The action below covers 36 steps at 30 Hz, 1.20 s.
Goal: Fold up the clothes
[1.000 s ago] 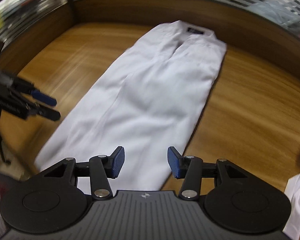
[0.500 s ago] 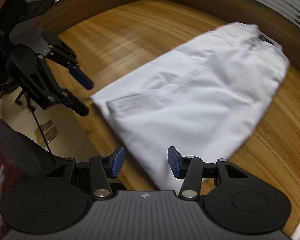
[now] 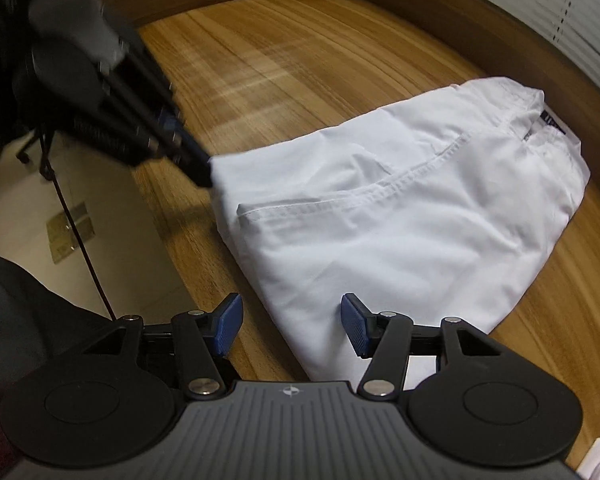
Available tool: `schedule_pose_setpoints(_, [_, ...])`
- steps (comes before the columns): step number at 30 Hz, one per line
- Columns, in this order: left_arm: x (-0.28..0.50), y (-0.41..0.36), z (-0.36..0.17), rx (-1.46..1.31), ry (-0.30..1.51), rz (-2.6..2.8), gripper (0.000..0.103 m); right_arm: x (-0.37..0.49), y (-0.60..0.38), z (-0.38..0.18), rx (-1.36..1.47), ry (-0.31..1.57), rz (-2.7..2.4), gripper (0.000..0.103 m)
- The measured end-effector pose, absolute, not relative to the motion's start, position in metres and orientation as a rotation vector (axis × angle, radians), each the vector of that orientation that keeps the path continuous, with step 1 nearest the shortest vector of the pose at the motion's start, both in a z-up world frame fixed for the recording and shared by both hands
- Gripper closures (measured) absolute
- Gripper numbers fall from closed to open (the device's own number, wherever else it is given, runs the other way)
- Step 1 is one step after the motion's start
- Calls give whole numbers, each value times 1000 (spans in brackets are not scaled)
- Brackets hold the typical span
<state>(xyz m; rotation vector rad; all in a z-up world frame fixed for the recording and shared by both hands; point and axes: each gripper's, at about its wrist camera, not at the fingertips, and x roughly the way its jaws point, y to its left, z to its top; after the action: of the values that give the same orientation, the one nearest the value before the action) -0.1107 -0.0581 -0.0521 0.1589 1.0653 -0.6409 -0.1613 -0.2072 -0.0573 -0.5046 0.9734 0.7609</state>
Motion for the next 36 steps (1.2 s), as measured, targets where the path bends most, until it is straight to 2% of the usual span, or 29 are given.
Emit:
schedule_pose_setpoints(16, [-86, -69, -23, 80, 1063, -676, 99, -171, -178, -78, -667, 880, 662, 41])
schedule_pose_setpoints(18, [-86, -71, -22, 104, 1061, -687, 99, -171, -178, -79, -681, 871, 645, 47])
schedule_pose_setpoints(19, [-87, -71, -21, 117, 1054, -701, 98, -171, -178, -79, -690, 863, 634, 59])
schedule_pose_setpoints(20, [-89, -71, -20, 146, 1037, -715, 98, -170, -179, -78, -688, 860, 633, 63])
schedule_pose_setpoints(23, [-103, -77, -15, 330, 954, -774, 86, -168, -185, -69, -673, 855, 635, 75])
schedule_pose_setpoints(25, [-110, -78, -14, 401, 920, -820, 61, -167, -187, -61, -667, 856, 635, 79])
schedule_pose_setpoints(29, [-121, -80, -15, 550, 832, -878, 47, -162, -189, -45, -671, 858, 639, 82])
schedule_pose_setpoints(30, [-122, -82, -16, 581, 808, -884, 40, -160, -189, -41, -677, 858, 642, 82])
schedule_pose_setpoints(36, [-108, -88, -25, 689, 711, -900, 36, -153, -188, -23, -708, 869, 648, 83])
